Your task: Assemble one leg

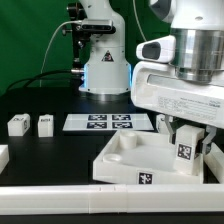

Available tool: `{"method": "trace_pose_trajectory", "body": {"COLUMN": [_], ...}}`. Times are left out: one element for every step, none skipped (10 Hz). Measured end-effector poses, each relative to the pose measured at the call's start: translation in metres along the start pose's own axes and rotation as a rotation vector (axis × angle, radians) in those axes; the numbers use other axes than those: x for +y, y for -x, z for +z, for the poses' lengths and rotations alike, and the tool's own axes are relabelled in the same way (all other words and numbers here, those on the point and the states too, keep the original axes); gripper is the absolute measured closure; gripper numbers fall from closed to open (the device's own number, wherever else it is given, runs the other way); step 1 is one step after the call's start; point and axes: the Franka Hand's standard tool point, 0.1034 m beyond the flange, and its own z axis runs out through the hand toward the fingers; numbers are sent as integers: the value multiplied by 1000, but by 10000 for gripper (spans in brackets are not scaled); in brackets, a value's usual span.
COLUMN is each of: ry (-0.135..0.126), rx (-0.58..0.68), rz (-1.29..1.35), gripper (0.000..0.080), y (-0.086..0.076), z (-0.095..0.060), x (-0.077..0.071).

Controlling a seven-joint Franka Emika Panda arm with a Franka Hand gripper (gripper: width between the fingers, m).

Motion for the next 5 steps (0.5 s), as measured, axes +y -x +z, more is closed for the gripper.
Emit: {"method": "trace_pose_trajectory", "body": {"ry": [28, 48, 79, 86, 86], "rx": [3, 5, 5, 6, 6], "rz": [80, 132, 222, 206, 204], "gripper": [496, 492, 492, 489, 408], "y": [-2, -3, -5, -5, -4], "z": [0, 0, 0, 0, 1], "x": [7, 12, 20, 21, 21]}}
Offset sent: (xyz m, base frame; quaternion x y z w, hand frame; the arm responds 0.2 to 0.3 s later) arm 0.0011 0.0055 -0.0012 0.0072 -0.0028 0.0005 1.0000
